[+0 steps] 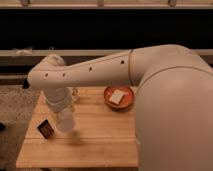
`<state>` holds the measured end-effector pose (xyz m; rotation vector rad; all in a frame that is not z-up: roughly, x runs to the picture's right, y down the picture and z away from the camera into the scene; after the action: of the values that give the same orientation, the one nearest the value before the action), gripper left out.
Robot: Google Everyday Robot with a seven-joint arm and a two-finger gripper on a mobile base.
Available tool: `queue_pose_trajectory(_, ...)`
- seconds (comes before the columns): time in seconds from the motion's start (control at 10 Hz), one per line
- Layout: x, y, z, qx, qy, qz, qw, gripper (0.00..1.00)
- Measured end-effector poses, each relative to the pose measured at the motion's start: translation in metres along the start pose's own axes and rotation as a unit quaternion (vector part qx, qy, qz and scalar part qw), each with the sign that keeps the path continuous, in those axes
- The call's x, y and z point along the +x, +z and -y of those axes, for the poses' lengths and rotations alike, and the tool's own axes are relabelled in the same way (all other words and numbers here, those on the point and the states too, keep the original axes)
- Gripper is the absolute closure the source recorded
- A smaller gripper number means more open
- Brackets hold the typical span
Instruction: Place the ceramic cup over the eraser
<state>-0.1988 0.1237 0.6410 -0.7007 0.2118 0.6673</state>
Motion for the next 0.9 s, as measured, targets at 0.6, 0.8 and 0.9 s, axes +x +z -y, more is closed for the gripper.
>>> queue_pose_trajectory(0.6, -0.050, -0.018, -0.058, 0.005, -0.082, 0.014, 0.9965, 1.00)
queue_pose_trajectory(0.8, -0.058, -0.014, -0.072, 0.012, -0.099, 0.012, 0.9949, 1.00)
queue_pose_trajectory(0.9, -0.061, -0.006, -0.076, 0.030, -0.104, 0.010, 0.9941, 0.98)
